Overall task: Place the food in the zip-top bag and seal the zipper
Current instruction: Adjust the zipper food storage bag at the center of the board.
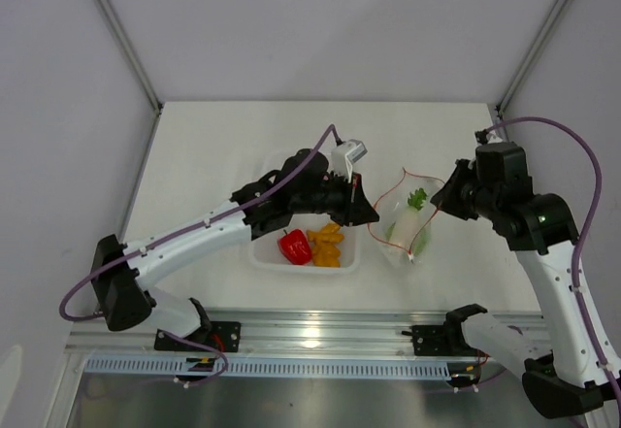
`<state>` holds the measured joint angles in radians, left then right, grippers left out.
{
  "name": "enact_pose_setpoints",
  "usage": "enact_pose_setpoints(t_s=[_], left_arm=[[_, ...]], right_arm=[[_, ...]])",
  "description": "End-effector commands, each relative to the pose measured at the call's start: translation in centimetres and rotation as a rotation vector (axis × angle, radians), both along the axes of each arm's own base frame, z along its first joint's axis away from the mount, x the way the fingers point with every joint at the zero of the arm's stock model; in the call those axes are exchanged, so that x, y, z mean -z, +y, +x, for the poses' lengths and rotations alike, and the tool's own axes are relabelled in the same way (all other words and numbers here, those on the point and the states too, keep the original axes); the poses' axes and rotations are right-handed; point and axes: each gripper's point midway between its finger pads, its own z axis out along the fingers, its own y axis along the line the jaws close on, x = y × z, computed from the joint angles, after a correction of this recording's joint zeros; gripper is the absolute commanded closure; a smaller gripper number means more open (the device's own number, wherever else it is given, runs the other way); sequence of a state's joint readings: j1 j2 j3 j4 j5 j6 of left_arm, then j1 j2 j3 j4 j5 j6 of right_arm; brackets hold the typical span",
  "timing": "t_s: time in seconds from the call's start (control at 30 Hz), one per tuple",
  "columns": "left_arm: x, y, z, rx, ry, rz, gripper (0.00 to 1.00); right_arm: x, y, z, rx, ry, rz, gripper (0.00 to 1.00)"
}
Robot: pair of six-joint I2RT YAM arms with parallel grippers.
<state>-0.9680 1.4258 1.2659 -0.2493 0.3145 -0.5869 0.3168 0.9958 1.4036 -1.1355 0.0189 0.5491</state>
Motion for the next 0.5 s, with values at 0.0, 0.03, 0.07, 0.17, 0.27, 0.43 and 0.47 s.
enact_pose_setpoints(t_s=[0.0,0.03,0.07,0.17,0.27,0.43,0.47], left_arm=[[-0.6,-1.2,0.6,0.001,0.008,-0.027,0.98],[-0.6,-1.5,0.3,0.023,0.015,-0.035,0.97],[-0.3,-1.9,0.5,0.023,0.027,-0.031,0.95],[0.5,-2.3,1.0,0.02,0.029,-0.007,0.87],[2.0,-2.8,1.6,0.021,0.041,0.028,0.79],[3.0,-2.5,2.5,-0.006,0.032,0.06,0.46],[2.9,-2.1,3.0,-0.03,0.012,0.062,0.39]], right_arm=[[1.9,-0.3,0.3,0.012,0.053,-0.034,1.0],[1.9,-0.3,0.3,0.011,0.051,-0.034,1.0],[2.0,-0.4,0.4,0.013,0.052,-0.041,1.0],[2.0,-0.8,0.6,0.028,0.054,-0.063,1.0],[2.6,-1.0,0.8,0.03,0.067,-0.084,1.0],[2.7,-0.7,1.4,0.023,0.068,-0.082,1.0],[2.6,-0.6,1.6,0.021,0.067,-0.079,1.0]])
